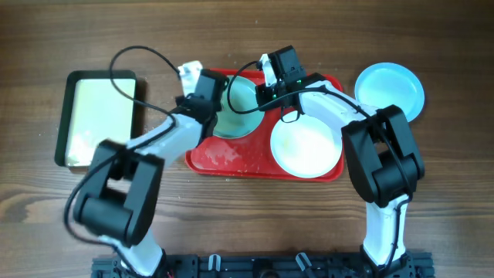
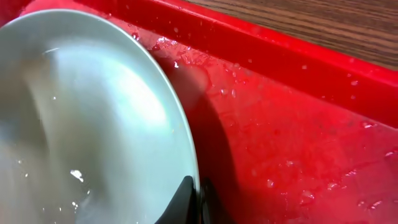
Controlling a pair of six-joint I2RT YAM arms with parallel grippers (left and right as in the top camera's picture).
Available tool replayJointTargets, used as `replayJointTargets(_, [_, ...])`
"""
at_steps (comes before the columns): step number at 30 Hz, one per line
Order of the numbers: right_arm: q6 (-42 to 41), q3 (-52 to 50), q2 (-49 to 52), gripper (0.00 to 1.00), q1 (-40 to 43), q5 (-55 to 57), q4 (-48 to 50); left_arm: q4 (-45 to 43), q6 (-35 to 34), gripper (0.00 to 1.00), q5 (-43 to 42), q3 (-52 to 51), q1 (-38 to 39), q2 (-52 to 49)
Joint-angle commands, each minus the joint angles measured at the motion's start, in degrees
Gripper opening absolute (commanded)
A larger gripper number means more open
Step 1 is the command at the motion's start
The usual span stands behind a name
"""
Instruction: Clean dirty plates on tray and stack at the side
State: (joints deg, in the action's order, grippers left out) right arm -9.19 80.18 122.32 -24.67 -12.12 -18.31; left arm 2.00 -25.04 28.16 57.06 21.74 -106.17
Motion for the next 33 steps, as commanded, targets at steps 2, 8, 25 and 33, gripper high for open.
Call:
replayJointTargets(2, [3.3, 0.0, -0.1, 0.04, 0.7, 3.1, -0.5, 1.0, 0.6, 0.04, 7.6, -0.3, -2.1, 12.9])
replayJointTargets(8, [13.2, 0.1, -7.4, 0.05, 0.3, 3.4, 2.9, 7.1, 0.6, 0.04, 6.0, -0.3, -3.7, 23.4])
replayJointTargets(25, [72.7, 0.1, -21.8, 0.04, -24.2, 51.0, 21.3, 21.9, 0.2, 0.04, -13.0, -0.3, -30.4, 23.8])
replayJointTargets(33, [73.7, 0.1, -21.8, 0.04, -25.0, 51.3, 21.3, 21.9, 0.2, 0.04, -13.0, -0.3, -30.4, 23.8])
